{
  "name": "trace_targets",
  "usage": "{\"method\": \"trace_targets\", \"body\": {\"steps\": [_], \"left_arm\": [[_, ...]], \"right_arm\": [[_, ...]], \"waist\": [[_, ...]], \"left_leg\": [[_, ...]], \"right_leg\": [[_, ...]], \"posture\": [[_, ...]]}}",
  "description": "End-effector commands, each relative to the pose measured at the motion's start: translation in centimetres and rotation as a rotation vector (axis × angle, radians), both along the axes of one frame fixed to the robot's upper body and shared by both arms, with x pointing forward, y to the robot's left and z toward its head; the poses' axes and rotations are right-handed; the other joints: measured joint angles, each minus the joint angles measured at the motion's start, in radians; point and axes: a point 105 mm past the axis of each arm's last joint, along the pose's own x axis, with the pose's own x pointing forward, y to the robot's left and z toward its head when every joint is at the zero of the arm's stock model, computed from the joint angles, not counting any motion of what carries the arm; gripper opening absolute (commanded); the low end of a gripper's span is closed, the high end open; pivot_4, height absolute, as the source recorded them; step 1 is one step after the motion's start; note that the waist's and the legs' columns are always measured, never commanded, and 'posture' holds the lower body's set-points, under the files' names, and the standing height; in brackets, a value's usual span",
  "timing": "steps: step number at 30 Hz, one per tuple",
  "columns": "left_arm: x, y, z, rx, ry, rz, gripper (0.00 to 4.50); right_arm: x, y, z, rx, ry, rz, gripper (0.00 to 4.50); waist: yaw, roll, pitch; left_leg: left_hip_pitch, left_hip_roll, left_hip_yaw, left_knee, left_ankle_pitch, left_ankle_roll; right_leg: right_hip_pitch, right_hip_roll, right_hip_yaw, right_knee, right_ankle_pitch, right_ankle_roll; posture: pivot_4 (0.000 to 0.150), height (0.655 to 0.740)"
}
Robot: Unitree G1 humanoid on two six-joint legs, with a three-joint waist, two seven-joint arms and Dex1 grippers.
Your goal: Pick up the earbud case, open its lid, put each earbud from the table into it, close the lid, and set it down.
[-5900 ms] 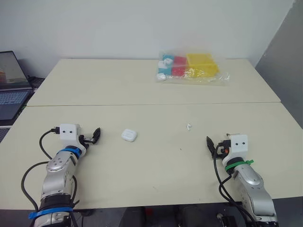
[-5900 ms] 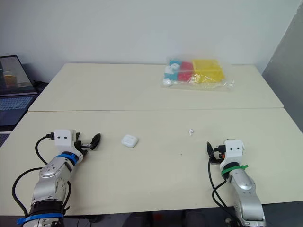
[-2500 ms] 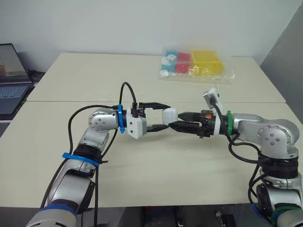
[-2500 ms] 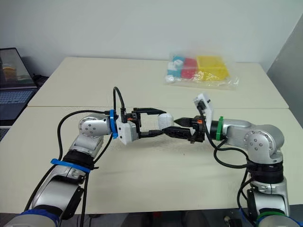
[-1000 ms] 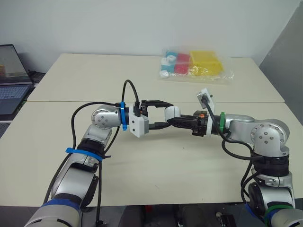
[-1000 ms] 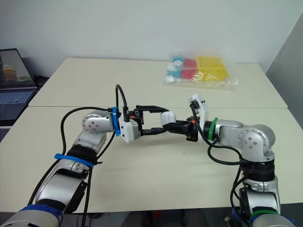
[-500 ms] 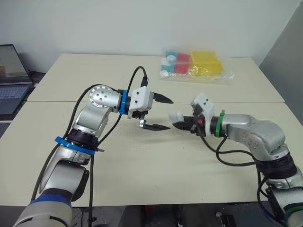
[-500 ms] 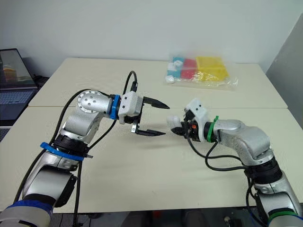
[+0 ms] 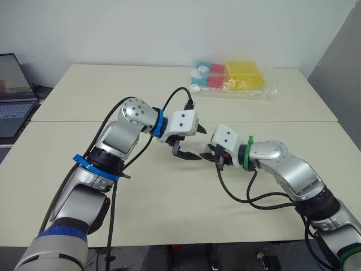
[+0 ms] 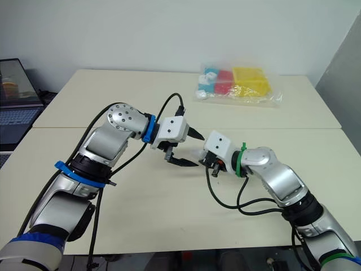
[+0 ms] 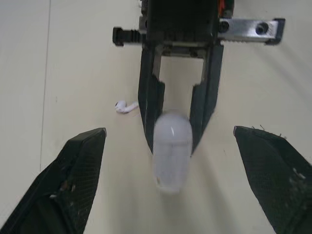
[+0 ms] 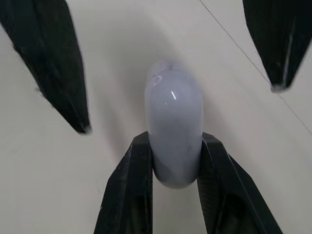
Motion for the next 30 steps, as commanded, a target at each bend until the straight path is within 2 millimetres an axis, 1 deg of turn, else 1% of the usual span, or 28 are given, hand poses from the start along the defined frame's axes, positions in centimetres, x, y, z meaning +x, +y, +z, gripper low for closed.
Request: {"method": "trace_targets", "body": {"steps": [1,2,7,14,18,28,30], "left_arm": [[-0.4,0.2,0.6,0.022,-0.044,-0.029,3.05],[-0.5,0.3,0.4,0.034,-0.044,-0.028,2.74],[-0.6,0.3,0.0,0.06,-0.034,-0.03,2.74],[0.0,1.1,-0.9,0.103,-0.035,0.013,2.74],[0.2,1.0,-0.9,0.091,-0.036,0.024,2.74],[0.4,0.7,-0.5,0.084,-0.046,0.027,2.74],[0.6,0.7,-0.4,0.085,-0.048,0.03,2.4]], "right_arm": [[0.0,0.1,1.6,0.009,-0.064,0.011,0.82],[0.0,0.1,1.7,0.009,-0.063,0.01,0.82],[-0.2,0.2,1.8,0.003,-0.067,0.022,0.82],[-0.4,0.6,2.5,-0.033,-0.112,0.054,0.82],[-0.6,0.7,2.6,-0.035,-0.116,0.061,0.82],[-0.6,0.5,2.3,-0.056,-0.121,0.061,0.82],[-0.6,0.5,2.4,-0.059,-0.124,0.061,0.82]], "waist": [[0.0,0.0,0.0],[0.001,0.0,0.0],[0.002,0.0,0.0],[0.001,0.0,0.0],[0.001,0.0,0.0],[0.001,0.0,0.0],[0.001,0.0,0.0]], "left_leg": [[0.0,0.0,0.0,0.0,0.0,0.0],[0.0,0.0,0.0,0.001,0.0,0.0],[0.0,0.0,0.0,0.004,0.0,0.0],[0.0,0.0,0.0,0.011,0.0,0.0],[0.001,0.0,0.0,0.013,0.0,0.0],[0.001,0.0,0.0,0.013,0.0,0.0],[0.001,0.0,0.0,0.013,0.0,0.0]], "right_leg": [[0.0,0.0,0.0,0.0,0.0,0.0],[0.0,0.0,0.0,0.0,0.0,0.0],[0.001,0.0,0.0,0.001,0.0,0.0],[0.0,0.0,0.001,0.009,-0.001,0.001],[0.0,0.0,0.0,0.013,-0.002,0.001],[0.0,0.0,0.001,0.014,-0.001,0.0],[0.0,0.0,0.001,0.014,-0.001,0.0]], "posture": [[0.15,0.74],[0.15,0.74],[0.15,0.74],[0.15,0.74],[0.15,0.74],[0.15,0.74],[0.15,0.74]]}}
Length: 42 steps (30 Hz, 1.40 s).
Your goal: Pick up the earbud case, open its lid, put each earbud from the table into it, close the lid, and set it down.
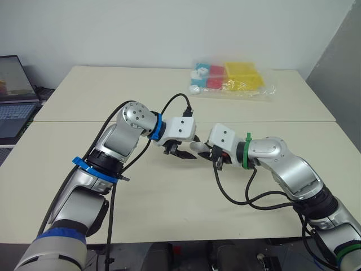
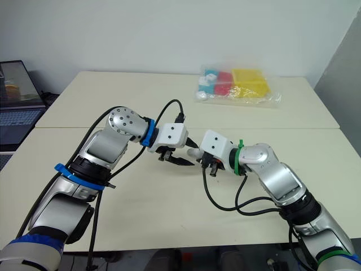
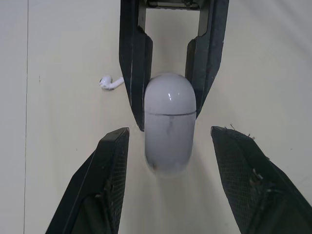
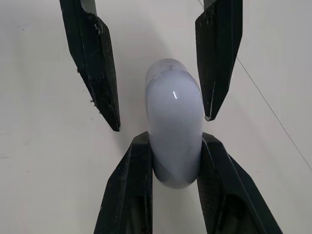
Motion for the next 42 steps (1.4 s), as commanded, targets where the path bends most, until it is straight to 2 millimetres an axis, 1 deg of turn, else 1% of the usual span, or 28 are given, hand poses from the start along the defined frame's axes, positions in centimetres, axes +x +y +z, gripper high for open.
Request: {"method": "trace_targets", "body": {"steps": [1,5,6,10,20,28,30,31,32,34,37,38,39,42], "left_arm": [[0.2,-0.3,1.1,-0.004,-0.046,-0.015,2.23],[0.1,-0.6,1.2,-0.022,-0.036,-0.016,0.97],[0.0,-0.6,1.2,-0.021,-0.037,-0.018,0.75],[0.0,-0.6,1.3,-0.018,-0.038,-0.021,0.74],[-0.1,0.0,0.9,-0.001,-0.015,-0.002,0.74],[0.0,-0.1,1.0,-0.009,-0.021,0.004,0.74],[0.0,-0.2,0.9,-0.019,-0.014,0.005,0.74],[-0.1,-0.3,0.9,-0.028,-0.007,0.007,0.74],[-0.1,-0.3,0.9,-0.039,0.002,0.011,0.74],[-0.1,-0.4,0.9,-0.053,0.015,0.018,0.74],[-0.4,-0.2,0.5,-0.098,0.091,0.017,0.74],[-0.5,-0.1,0.4,-0.118,0.122,0.016,0.74],[-0.6,0.2,0.4,-0.142,0.168,0.026,0.74],[-0.9,0.8,0.3,-0.212,0.274,0.049,0.74]], "right_arm": [[-0.4,0.4,1.4,0.011,-0.062,0.033,0.82],[-0.5,0.4,1.5,0.013,-0.059,0.036,0.82],[-0.5,0.4,1.4,0.013,-0.058,0.037,0.82],[-0.4,0.3,1.2,0.01,-0.051,0.034,0.82],[-0.2,0.5,1.5,0.002,-0.072,0.037,0.82],[-0.2,0.3,1.5,-0.001,-0.074,0.039,0.82],[-0.3,0.4,1.6,0.022,-0.049,0.045,1.61],[-0.3,0.4,1.8,0.026,-0.048,0.047,1.9],[-0.4,0.4,2.0,0.035,-0.044,0.047,2.08],[-0.6,0.3,2.3,0.051,-0.029,0.055,2.87],[-1.3,-0.8,3.3,0.117,0.033,0.055,3.99],[-1.6,-1.6,3.8,0.14,0.051,0.048,4.27],[-1.8,-2.5,4.5,0.162,0.051,0.033,4.46],[-2.3,-4.1,5.9,0.214,0.044,0.003,4.46]], "waist": [[0.0,0.0,0.0],[0.0,0.0,0.0],[0.0,0.0,0.0],[0.0,0.0,0.0],[0.0,0.0,0.0],[0.0,0.0,0.0],[0.0,0.0,0.0],[0.0,0.0,0.0],[0.0,0.0,0.0],[0.0,0.0,0.0],[0.0,0.0,0.0],[0.0,0.0,0.0],[0.0,0.0,0.0],[0.001,0.0,0.0]], "left_leg": [[0.0,0.0,0.0,0.0,0.0,0.0],[0.0,0.0,0.0,0.0,0.0,0.0],[0.0,0.0,0.0,0.0,0.0,0.0],[0.0,0.0,0.0,0.0,0.0,0.0],[0.0,0.0,0.0,0.0,0.0,0.0],[0.0,0.0,0.0,0.0,0.0,0.0],[0.0,0.0,0.0,0.0,0.0,0.0],[0.0,0.0,0.0,0.0,0.0,0.0],[0.0,0.0,0.0,0.0,0.0,0.0],[0.0,0.0,0.0,0.0,0.0,0.0],[0.0,0.0,0.0,0.0,0.0,0.0],[0.0,0.0,0.0,0.0,0.0,0.0],[0.0,0.001,0.0,0.0,0.0,0.0],[0.0,0.001,-0.001,0.0,0.0,0.0]], "right_leg": [[0.0,0.0,0.0,0.0,0.0,0.0],[0.0,0.0,0.0,0.0,0.0,0.0],[0.0,0.0,0.0,0.0,0.0,0.0],[0.0,0.0,0.0,0.0,0.0,0.0],[0.0,0.0,0.0,0.0,0.0,0.0],[0.0,0.0,0.0,0.0,0.0,0.0],[0.0,0.0,0.0,0.0,0.0,0.0],[0.0,0.0,0.0,0.0,0.0,0.0],[0.0,0.0,0.0,0.0,0.0,0.0],[0.0,0.0,0.0,0.0,0.0,0.0],[0.0,0.0,0.0,0.0,0.0,0.0],[0.0,0.0,0.0,0.0,0.0,0.0],[0.0,0.0,0.0,0.0,0.0,0.0],[0.0,-0.001,0.0,0.0,0.0,0.0]], "posture": [[0.15,0.74],[0.15,0.74],[0.15,0.74],[0.15,0.74],[0.15,0.74],[0.15,0.74],[0.15,0.74],[0.15,0.74],[0.15,0.74],[0.15,0.74],[0.15,0.74],[0.15,0.74],[0.15,0.74],[0.15,0.74]]}}
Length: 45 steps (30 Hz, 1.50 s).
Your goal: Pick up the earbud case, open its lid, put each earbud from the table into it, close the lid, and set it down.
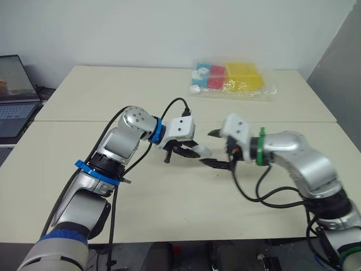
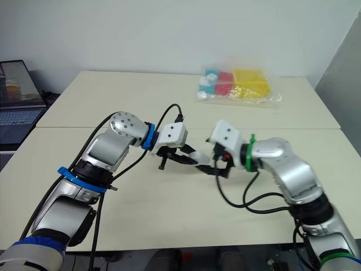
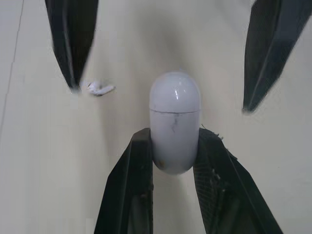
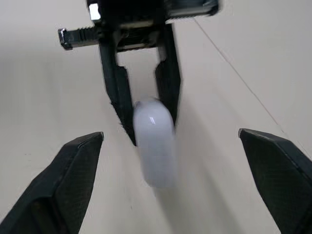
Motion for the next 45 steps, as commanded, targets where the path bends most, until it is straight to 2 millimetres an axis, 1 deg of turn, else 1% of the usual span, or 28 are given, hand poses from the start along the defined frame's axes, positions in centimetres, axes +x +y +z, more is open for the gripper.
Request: {"method": "trace_targets", "body": {"steps": [1,3,7,12,16,20,26,30,38,45], "left_arm": [[-0.4,0.7,1.3,-0.135,0.116,0.018,0.74],[-0.6,1.1,1.6,-0.22,0.203,0.049,0.74],[-1.0,1.4,1.9,-0.361,0.345,0.139,0.74],[-1.6,1.2,1.8,-0.412,0.387,0.195,0.74],[-1.6,0.4,2.5,-0.475,0.399,0.227,0.74],[-1.9,-0.1,2.6,-0.476,0.392,0.22,0.74],[-2.2,-0.2,2.8,-0.475,0.391,0.208,0.74],[-2.4,-0.4,3.1,-0.482,0.391,0.205,0.74],[-2.8,-0.3,3.1,-0.465,0.389,0.188,0.74],[-2.8,-0.2,3.0,-0.456,0.387,0.182,0.74]], "right_arm": [[-1.1,-1.2,2.8,0.092,-0.04,-0.012,4.46],[-1.3,-1.5,3.4,0.109,-0.065,-0.031,4.46],[-2.2,-1.1,3.6,0.122,-0.104,-0.028,4.46],[-2.2,-0.8,4.1,0.131,-0.138,-0.058,4.46],[-1.7,-0.6,4.1,0.104,-0.163,-0.079,4.46],[-1.2,-0.1,4.2,0.096,-0.168,-0.076,4.46],[-0.6,0.2,4.2,0.073,-0.177,-0.072,4.46],[-0.2,0.0,3.8,0.043,-0.185,-0.078,4.46],[0.2,-0.6,4.0,0.058,-0.189,-0.11,4.46],[0.5,-1.0,4.4,0.055,-0.202,-0.123,4.46]], "waist": [[0.0,0.0,0.0],[-0.003,0.0,0.0],[-0.003,0.0,0.0],[-0.001,0.0,0.0],[0.001,0.0,0.0],[0.0,0.0,0.0],[0.0,0.0,0.0],[0.0,0.0,0.0],[0.0,0.0,0.0],[0.0,0.0,0.0]], "left_leg": [[0.0,0.0,0.0,0.0,0.0,0.0],[0.0,0.0,0.0,0.0,0.0,0.0],[0.001,0.001,-0.001,0.0,0.0,0.0],[0.001,0.001,0.0,0.0,0.0,0.0],[0.001,-0.001,0.0,0.0,0.0,0.0],[0.001,0.0,0.0,0.0,0.0,0.0],[0.001,0.0,0.0,0.0,0.0,0.0],[0.001,-0.001,0.0,0.0,0.0,0.0],[0.001,0.0,0.0,-0.001,0.0,0.0],[0.001,-0.001,0.001,-0.001,0.0,0.0]], "right_leg": [[0.0,0.0,0.0,0.0,0.0,0.0],[0.0,0.0,0.0,0.0,0.0,0.0],[0.0,0.001,0.0,0.001,-0.002,0.002],[0.0,0.0,0.0,0.001,-0.002,0.003],[0.001,-0.002,0.0,0.001,-0.002,0.003],[0.001,-0.002,0.0,0.001,-0.001,0.001],[0.0,-0.001,0.0,0.0,0.0,0.0],[0.001,-0.002,0.0,0.0,0.0,0.0],[0.001,-0.002,0.0,0.0,0.0,0.0],[0.001,-0.002,0.0,0.0,0.0,0.0]], "posture": [[0.15,0.74],[0.15,0.74],[0.15,0.74],[0.15,0.74],[0.15,0.74],[0.15,0.74],[0.15,0.74],[0.15,0.74],[0.15,0.74],[0.15,0.74]]}}
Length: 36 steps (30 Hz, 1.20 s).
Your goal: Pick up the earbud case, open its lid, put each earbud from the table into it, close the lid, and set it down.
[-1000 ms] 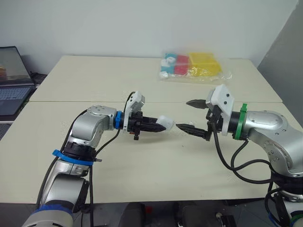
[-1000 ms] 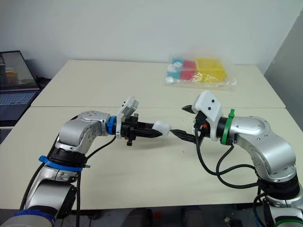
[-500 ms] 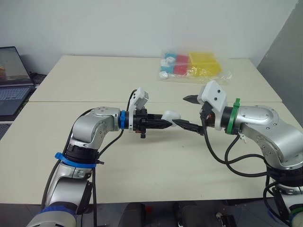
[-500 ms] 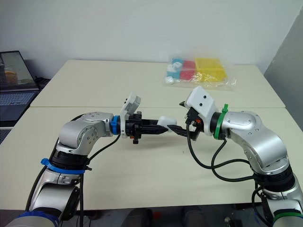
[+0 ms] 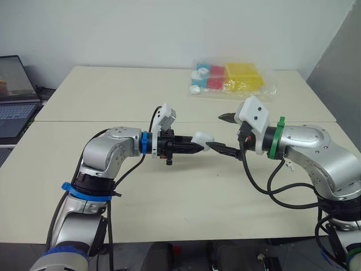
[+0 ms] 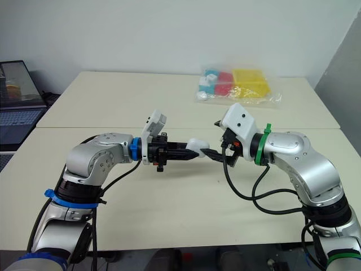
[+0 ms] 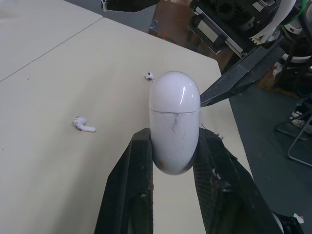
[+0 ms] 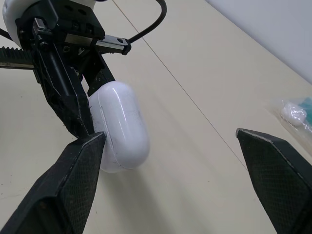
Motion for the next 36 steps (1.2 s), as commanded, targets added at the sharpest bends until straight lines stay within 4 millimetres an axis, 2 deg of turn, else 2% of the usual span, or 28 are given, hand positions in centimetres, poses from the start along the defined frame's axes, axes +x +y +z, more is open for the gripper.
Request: {"method": "trace_targets", "body": {"steps": [1,21,30,33,34,36], "left_arm": [[-0.9,-0.6,1.1,-0.03,-0.044,-0.065,0.74],[-1.0,-0.7,0.8,-0.02,-0.039,-0.085,0.74],[0.0,-0.3,0.4,-0.02,-0.068,-0.032,0.74],[0.6,-0.2,0.4,-0.014,-0.11,0.0,0.74],[0.8,-0.2,0.6,-0.022,-0.132,0.011,0.74],[0.8,-0.1,1.2,-0.026,-0.211,0.016,0.74]], "right_arm": [[0.5,-1.0,1.6,0.004,-0.069,-0.045,4.46],[1.1,-1.7,2.6,0.05,-0.096,-0.098,4.46],[-0.9,-1.1,3.5,0.163,0.039,-0.004,4.46],[-1.2,-1.7,3.9,0.196,0.087,-0.011,4.46],[-1.2,-2.5,4.0,0.204,0.116,-0.031,4.46],[-1.0,-5.6,2.9,0.194,0.234,-0.147,4.46]], "waist": [[0.0,0.0,0.0],[0.0,0.0,0.0],[0.0,0.0,0.0],[0.0,0.0,0.0],[0.0,0.0,0.0],[0.001,0.0,0.0]], "left_leg": [[0.0,0.0,0.0,0.0,0.0,0.0],[0.0,0.0,0.0,-0.001,0.0,0.0],[0.0,0.0,0.0,-0.001,0.0,0.0],[0.0,0.0,0.0,-0.001,0.0,0.0],[0.0,0.0,0.0,-0.001,0.0,0.0],[0.0,0.0,0.0,-0.001,0.0,0.0]], "right_leg": [[0.0,0.0,0.0,0.0,0.0,0.0],[0.0,0.0,0.0,0.0,0.0,0.0],[0.0,0.0,0.0,-0.001,0.0,0.0],[0.0,0.0,0.0,-0.001,0.0,0.0],[0.0,0.0,0.0,-0.001,0.0,0.0],[0.0,-0.001,0.0,-0.001,0.0,-0.001]], "posture": [[0.15,0.74],[0.15,0.74],[0.15,0.74],[0.15,0.74],[0.15,0.74],[0.15,0.74]]}}
